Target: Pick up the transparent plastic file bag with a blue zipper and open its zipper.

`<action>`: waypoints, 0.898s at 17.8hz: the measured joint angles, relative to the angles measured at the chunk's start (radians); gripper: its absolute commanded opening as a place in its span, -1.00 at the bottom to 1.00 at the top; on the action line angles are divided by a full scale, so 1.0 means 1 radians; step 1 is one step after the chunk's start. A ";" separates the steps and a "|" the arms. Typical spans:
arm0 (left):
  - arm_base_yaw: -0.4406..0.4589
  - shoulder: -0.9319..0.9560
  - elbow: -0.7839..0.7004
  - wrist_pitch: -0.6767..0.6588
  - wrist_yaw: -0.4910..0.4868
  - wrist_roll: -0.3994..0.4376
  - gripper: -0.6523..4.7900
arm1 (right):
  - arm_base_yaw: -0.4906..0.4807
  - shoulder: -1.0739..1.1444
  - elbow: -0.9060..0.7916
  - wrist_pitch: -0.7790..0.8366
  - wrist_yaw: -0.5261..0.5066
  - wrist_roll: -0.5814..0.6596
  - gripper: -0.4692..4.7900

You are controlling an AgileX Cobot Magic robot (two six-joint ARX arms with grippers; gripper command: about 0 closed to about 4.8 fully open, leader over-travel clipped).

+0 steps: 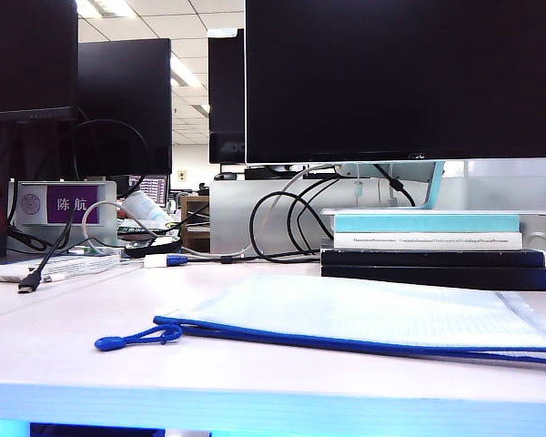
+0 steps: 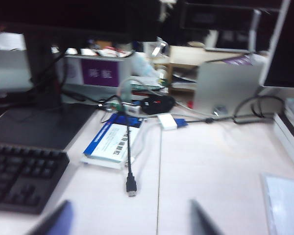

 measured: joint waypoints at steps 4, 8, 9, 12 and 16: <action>0.000 -0.234 -0.156 0.089 -0.006 -0.095 -0.34 | 0.000 -0.241 -0.187 0.177 0.097 0.083 -0.84; 0.000 -0.348 -0.224 0.049 -0.006 -0.154 -0.47 | 0.006 -0.408 -0.380 0.227 0.129 0.174 -0.84; 0.000 -0.348 -0.226 0.051 -0.006 -0.155 -0.49 | 0.006 -0.444 -0.428 0.238 0.128 0.193 -0.84; 0.000 -0.348 -0.249 0.014 -0.005 -0.134 -0.78 | 0.006 -0.532 -0.555 0.248 0.134 0.230 -0.84; 0.000 -0.348 -0.349 0.040 -0.034 -0.093 -0.78 | 0.006 -0.533 -0.636 0.277 0.213 0.237 -0.84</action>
